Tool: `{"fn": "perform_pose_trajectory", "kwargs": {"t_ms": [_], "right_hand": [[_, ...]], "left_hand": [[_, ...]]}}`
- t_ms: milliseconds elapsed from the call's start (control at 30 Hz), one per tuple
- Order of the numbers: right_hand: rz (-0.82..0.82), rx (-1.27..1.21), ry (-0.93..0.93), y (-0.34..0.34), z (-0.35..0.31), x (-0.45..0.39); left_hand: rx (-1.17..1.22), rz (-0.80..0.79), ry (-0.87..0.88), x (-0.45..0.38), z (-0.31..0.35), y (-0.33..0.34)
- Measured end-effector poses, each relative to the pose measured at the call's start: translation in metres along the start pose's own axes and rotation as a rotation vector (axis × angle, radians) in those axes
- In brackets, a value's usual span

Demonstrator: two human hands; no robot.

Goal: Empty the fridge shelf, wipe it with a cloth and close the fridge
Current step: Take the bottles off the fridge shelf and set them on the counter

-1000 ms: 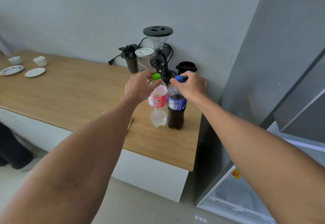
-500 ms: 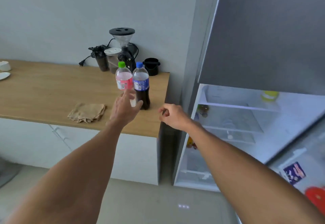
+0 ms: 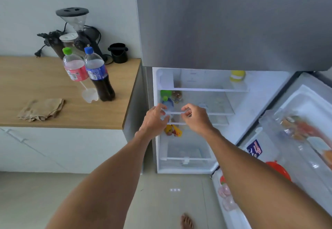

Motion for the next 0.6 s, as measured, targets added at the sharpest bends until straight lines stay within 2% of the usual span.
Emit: {"fn": "perform_pose_trajectory", "kwargs": {"t_ms": [133, 367, 533, 600], "right_hand": [[-0.013, -0.043, 0.066, 0.016, 0.066, -0.048], [-0.033, -0.100, 0.063, 0.071, 0.151, -0.149], [-0.060, -0.206, 0.023, 0.120, 0.177, -0.195], [-0.083, -0.213, -0.036, 0.135, 0.176, -0.207]], "left_hand": [[0.041, 0.006, -0.118, -0.055, -0.006, 0.053], [0.120, 0.152, -0.310, -0.155, -0.061, 0.113], [0.155, 0.226, -0.281, -0.211, -0.089, 0.146], [0.187, 0.240, -0.328, -0.228, -0.105, 0.156]]}}
Point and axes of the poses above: each hand's wrist, its own x-axis away from the middle knuckle, its own y-axis out of the palm, z = x × y, the point moved 9 cm from there along -x, towards the middle knuckle, and after that the axes turned 4 degrees about -y, right-handed, at the moved point
